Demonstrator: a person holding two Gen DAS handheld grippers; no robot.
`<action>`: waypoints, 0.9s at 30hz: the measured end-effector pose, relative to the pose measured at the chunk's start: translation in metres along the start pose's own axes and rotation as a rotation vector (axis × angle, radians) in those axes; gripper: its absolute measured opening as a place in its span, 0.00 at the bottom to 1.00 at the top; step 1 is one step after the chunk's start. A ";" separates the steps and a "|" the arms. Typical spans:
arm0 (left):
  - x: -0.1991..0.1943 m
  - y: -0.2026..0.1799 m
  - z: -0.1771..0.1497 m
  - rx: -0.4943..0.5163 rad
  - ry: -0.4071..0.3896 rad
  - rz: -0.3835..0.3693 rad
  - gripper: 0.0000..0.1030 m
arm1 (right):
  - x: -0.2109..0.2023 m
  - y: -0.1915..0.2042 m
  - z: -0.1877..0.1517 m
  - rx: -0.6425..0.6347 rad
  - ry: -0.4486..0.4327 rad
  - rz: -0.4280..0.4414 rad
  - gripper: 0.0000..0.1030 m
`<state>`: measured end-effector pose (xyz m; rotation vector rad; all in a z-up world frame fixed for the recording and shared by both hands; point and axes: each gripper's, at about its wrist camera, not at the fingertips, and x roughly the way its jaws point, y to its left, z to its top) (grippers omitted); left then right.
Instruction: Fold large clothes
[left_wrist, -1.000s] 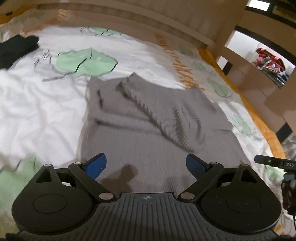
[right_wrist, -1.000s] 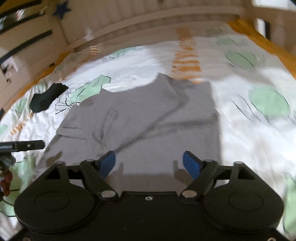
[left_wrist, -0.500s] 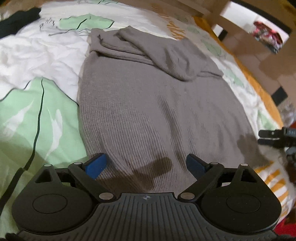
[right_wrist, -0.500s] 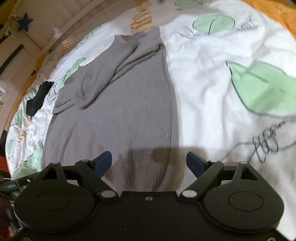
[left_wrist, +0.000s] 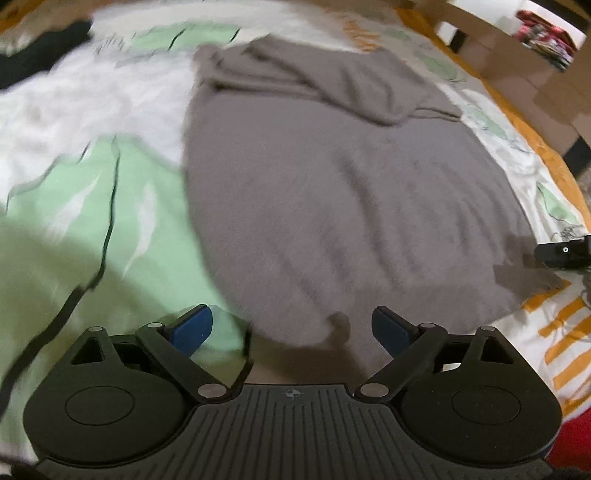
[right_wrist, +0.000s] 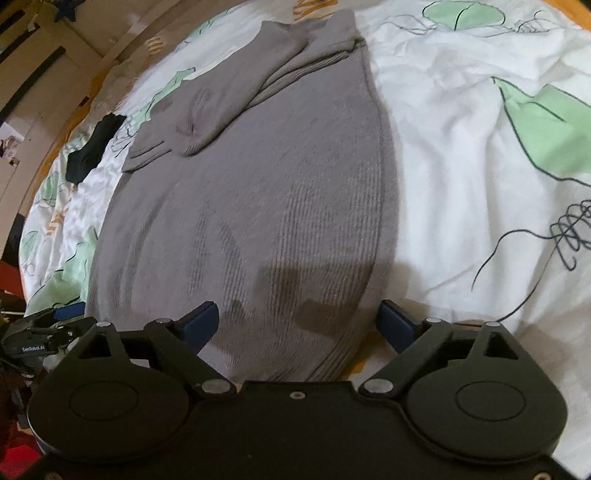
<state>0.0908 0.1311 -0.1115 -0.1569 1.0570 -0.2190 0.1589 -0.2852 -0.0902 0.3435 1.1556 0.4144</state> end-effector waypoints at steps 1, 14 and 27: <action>-0.001 0.001 -0.002 0.003 0.004 -0.003 0.90 | 0.001 0.000 0.000 -0.001 0.008 0.006 0.92; 0.009 0.003 0.006 -0.118 0.050 -0.149 0.79 | 0.004 0.000 -0.002 -0.005 0.055 0.070 0.95; -0.006 0.029 -0.009 -0.311 -0.052 -0.314 0.07 | -0.002 -0.008 -0.007 0.041 0.046 0.168 0.18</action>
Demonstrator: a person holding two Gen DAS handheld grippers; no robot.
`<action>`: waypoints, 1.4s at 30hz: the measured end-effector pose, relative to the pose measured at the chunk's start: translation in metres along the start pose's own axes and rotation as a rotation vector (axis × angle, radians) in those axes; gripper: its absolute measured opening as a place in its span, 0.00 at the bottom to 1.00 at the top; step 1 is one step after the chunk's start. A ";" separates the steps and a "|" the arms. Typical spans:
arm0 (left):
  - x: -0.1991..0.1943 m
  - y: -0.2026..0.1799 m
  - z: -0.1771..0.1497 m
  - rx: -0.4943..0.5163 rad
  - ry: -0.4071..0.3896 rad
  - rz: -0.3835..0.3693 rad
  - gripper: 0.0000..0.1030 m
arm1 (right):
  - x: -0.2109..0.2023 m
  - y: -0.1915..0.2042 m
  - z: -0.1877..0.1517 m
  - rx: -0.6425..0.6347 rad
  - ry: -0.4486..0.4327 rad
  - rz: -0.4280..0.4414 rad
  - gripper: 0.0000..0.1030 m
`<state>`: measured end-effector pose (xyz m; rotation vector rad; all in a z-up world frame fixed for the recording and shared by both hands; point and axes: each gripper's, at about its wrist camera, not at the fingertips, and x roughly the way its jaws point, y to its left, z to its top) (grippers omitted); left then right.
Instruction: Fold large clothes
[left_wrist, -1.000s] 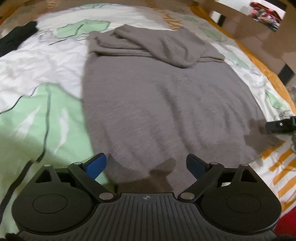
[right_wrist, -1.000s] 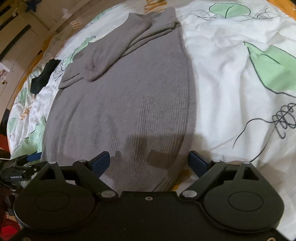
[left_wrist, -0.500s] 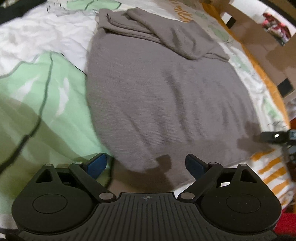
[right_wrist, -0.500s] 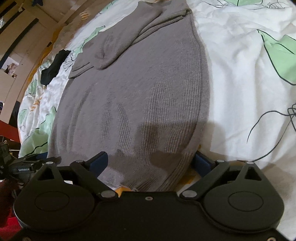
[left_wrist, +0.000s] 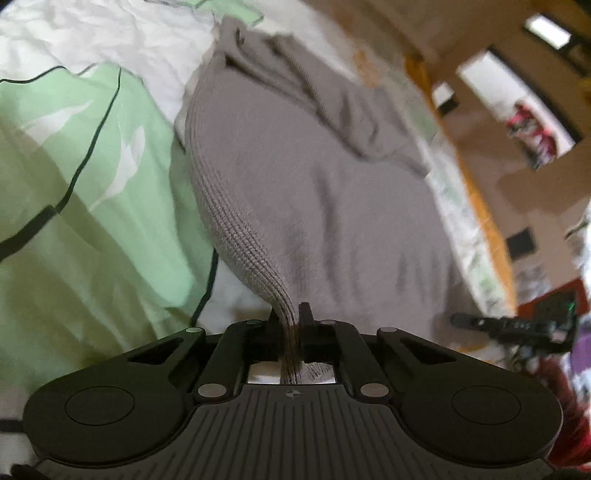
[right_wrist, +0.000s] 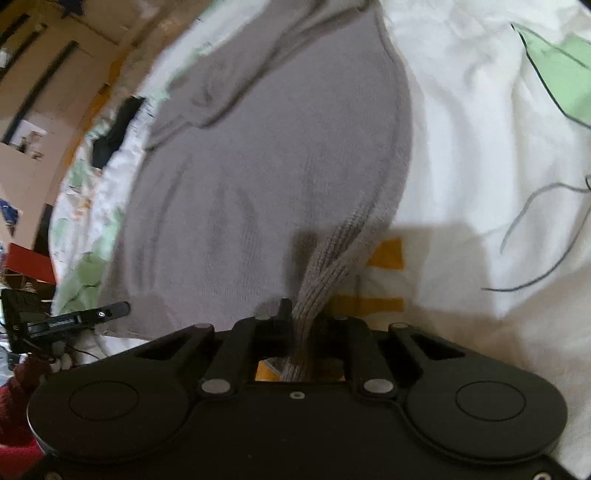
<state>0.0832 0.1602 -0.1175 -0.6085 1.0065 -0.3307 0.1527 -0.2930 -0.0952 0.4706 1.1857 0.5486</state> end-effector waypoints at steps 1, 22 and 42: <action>-0.004 0.001 0.001 -0.014 -0.019 -0.017 0.07 | -0.006 0.000 0.000 0.006 -0.028 0.031 0.18; -0.011 -0.033 0.166 0.023 -0.481 -0.164 0.07 | -0.038 0.020 0.136 0.041 -0.532 0.297 0.17; 0.100 0.037 0.252 -0.099 -0.471 0.034 0.74 | 0.089 -0.028 0.250 0.077 -0.507 0.041 0.46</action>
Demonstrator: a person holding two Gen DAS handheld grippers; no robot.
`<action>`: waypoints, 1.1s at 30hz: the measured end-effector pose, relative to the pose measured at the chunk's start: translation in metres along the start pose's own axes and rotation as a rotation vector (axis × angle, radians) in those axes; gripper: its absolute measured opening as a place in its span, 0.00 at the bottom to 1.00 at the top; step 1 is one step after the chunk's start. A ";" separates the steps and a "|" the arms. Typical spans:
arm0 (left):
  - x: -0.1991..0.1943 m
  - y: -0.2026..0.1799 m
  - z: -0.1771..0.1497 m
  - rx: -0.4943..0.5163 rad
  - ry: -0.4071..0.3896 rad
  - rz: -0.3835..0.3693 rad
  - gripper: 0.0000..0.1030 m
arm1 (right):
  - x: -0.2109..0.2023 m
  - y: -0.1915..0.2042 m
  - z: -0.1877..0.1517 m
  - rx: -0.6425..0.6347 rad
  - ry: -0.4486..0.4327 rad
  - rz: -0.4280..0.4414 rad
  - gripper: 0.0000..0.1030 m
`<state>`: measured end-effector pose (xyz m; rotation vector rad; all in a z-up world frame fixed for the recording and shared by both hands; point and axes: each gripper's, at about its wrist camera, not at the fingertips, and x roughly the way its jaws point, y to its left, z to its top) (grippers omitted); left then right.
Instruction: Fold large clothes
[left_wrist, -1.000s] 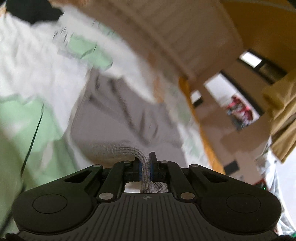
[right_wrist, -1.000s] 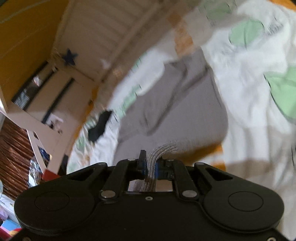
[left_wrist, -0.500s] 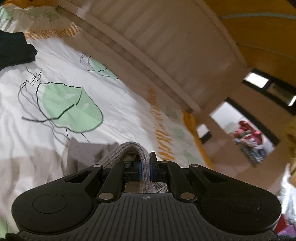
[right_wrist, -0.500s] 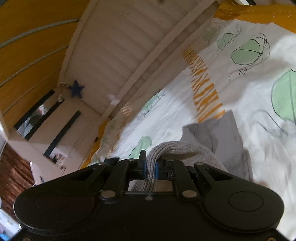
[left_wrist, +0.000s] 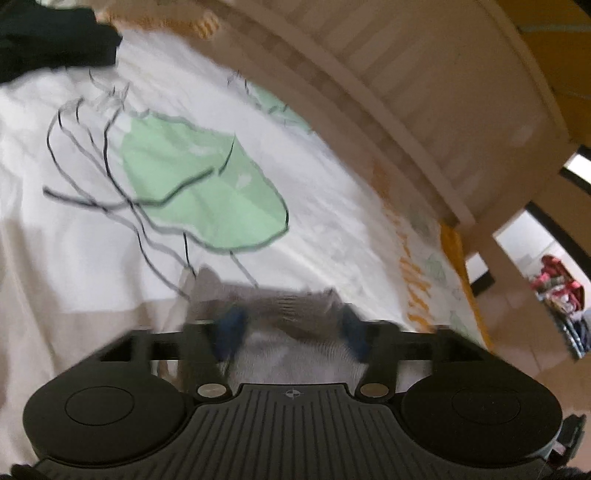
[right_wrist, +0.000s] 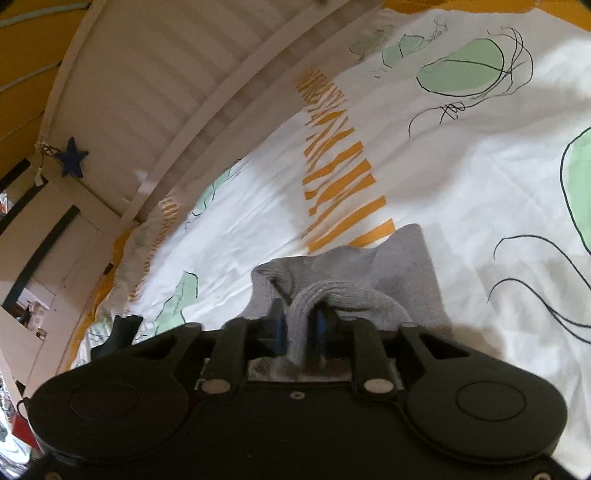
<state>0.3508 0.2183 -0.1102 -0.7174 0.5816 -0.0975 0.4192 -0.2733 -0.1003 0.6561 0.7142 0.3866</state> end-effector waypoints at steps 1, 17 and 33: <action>-0.004 -0.001 0.003 0.004 -0.021 0.005 0.82 | -0.001 0.000 0.001 -0.003 -0.013 0.005 0.56; -0.002 -0.095 -0.047 0.496 0.047 0.204 0.93 | 0.000 0.108 -0.040 -0.523 -0.053 -0.134 0.74; -0.006 -0.086 -0.079 0.607 0.152 0.295 0.99 | 0.021 0.101 -0.079 -0.691 0.084 -0.297 0.76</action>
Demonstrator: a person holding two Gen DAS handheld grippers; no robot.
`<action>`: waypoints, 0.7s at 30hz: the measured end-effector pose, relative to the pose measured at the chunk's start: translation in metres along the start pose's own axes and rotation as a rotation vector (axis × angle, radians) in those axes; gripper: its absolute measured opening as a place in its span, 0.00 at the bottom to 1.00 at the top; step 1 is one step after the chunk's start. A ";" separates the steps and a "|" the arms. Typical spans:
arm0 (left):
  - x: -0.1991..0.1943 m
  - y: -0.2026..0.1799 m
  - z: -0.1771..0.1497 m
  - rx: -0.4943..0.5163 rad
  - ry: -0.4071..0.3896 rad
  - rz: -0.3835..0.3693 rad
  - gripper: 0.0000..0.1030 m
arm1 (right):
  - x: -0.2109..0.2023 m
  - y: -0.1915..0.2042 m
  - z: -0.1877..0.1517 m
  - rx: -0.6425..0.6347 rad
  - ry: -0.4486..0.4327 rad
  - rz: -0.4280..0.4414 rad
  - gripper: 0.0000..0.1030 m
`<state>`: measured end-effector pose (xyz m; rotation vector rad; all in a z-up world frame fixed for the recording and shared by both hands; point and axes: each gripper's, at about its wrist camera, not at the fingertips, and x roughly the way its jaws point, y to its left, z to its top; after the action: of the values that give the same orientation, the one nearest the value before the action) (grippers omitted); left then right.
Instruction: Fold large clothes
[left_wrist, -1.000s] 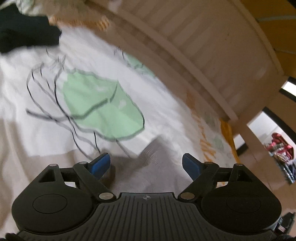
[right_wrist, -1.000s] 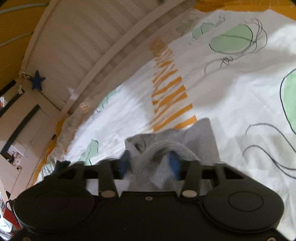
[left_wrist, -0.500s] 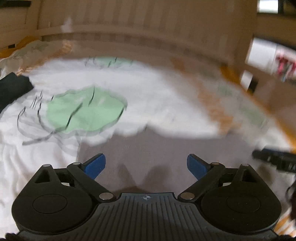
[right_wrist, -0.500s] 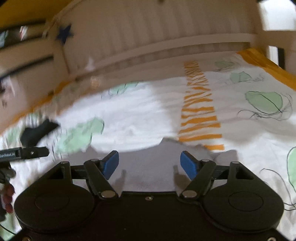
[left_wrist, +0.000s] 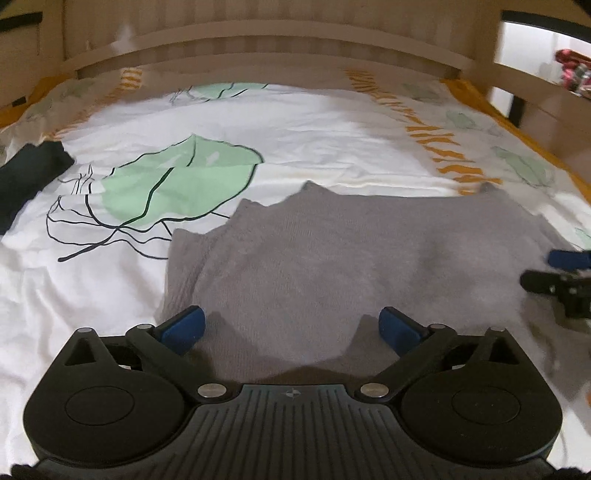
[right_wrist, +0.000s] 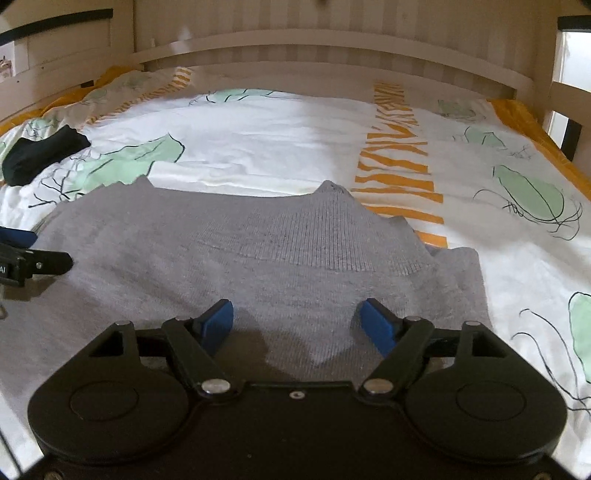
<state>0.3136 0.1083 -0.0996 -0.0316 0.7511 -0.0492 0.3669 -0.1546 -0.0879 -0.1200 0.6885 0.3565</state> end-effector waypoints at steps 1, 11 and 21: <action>-0.007 -0.002 -0.004 0.011 -0.001 -0.013 0.99 | -0.011 0.001 -0.002 0.007 -0.014 0.014 0.76; -0.027 -0.013 -0.060 0.028 0.057 -0.016 1.00 | -0.050 0.025 -0.065 -0.088 0.042 0.016 0.77; -0.023 -0.020 -0.063 0.011 0.044 0.027 1.00 | -0.045 0.017 -0.067 0.003 0.059 0.034 0.82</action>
<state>0.2529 0.0893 -0.1288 -0.0096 0.7951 -0.0285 0.2888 -0.1663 -0.1102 -0.1161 0.7499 0.3860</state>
